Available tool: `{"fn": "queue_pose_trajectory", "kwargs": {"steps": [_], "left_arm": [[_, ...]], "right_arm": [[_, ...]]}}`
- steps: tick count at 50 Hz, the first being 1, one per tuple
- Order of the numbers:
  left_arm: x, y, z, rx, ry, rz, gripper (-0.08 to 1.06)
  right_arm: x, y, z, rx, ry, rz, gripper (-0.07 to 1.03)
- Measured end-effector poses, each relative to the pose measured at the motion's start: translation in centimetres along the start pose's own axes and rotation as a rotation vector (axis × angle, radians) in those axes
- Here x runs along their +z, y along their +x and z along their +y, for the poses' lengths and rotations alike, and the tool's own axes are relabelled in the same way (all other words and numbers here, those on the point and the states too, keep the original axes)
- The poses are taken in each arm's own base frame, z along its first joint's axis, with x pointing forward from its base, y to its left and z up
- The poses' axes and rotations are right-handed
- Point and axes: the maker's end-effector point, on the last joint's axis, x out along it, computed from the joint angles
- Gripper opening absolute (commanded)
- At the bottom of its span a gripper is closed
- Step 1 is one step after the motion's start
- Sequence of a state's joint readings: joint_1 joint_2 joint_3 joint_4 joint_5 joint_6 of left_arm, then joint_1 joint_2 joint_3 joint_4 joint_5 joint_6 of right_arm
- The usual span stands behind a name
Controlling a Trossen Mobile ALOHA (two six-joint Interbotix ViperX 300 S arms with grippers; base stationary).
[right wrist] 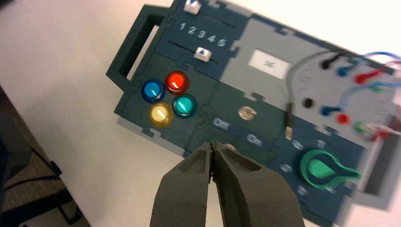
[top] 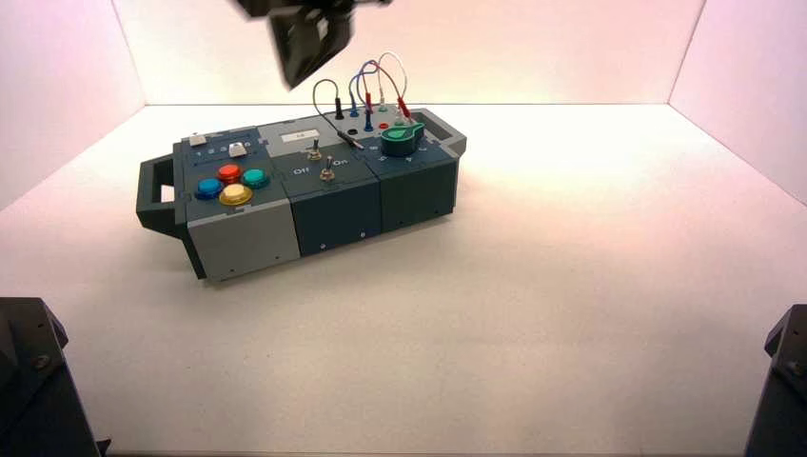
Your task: Push the red button with the right gripper.
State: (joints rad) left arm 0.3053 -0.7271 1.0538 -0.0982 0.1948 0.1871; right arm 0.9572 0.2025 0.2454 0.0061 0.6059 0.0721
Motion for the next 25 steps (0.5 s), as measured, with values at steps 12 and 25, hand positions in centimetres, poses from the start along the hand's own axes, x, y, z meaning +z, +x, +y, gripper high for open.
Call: {"fn": "queue_pose_trajectory", "kwargs": {"steps": [12,25], "left_arm": [[0.0,0.0,0.0,0.001,-0.001,0.000,-0.03],[0.0,0.0,0.0,0.001,-0.001,0.000,-0.03]], "right_arm": [[1.4,3.4,0.7,0.009,0.001,0.059,-0.02],[2.9,5.6,1.7,0.031,0.016,0.092,-0.02]]}}
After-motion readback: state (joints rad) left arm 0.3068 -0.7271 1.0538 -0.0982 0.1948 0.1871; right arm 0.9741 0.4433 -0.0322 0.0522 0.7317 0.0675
